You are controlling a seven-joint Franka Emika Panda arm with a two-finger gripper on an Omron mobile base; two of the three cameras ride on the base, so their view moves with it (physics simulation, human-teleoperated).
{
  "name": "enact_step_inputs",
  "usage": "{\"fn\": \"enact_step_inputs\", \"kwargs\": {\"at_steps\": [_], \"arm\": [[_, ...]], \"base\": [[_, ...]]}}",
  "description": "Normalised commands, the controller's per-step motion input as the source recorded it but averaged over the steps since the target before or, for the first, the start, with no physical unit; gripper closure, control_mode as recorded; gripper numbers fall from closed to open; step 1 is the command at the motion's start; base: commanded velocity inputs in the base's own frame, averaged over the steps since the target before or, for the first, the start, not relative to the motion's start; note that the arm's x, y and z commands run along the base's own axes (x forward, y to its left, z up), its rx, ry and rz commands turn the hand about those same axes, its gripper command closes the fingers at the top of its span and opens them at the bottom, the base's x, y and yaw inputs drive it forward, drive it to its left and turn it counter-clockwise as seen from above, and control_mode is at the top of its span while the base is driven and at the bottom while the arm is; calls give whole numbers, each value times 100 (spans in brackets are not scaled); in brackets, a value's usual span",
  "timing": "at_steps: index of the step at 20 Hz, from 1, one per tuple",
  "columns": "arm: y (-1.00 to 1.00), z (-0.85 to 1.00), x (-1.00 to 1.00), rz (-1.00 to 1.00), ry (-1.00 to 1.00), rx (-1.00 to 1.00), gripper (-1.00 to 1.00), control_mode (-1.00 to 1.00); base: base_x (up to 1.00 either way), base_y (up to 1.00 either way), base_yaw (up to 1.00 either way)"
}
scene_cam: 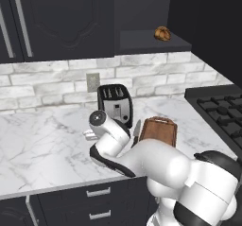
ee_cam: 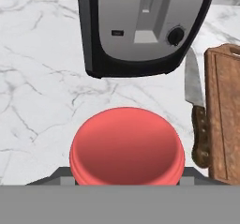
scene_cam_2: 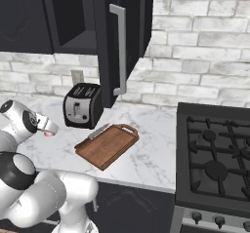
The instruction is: Pick the bread, place it on the cutting board, pick the jam, place it on the counter, and close the cabinet.
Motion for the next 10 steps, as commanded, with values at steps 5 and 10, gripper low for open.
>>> {"fn": "enact_step_inputs", "kwargs": {"at_steps": [5, 10], "arm": [[0, -12, 9, 0, 0, 0, 100, -100], [0, -18, 10, 0, 0, 0, 100, -100]], "base": [[0, 0, 0], [0, 0, 0]]}}
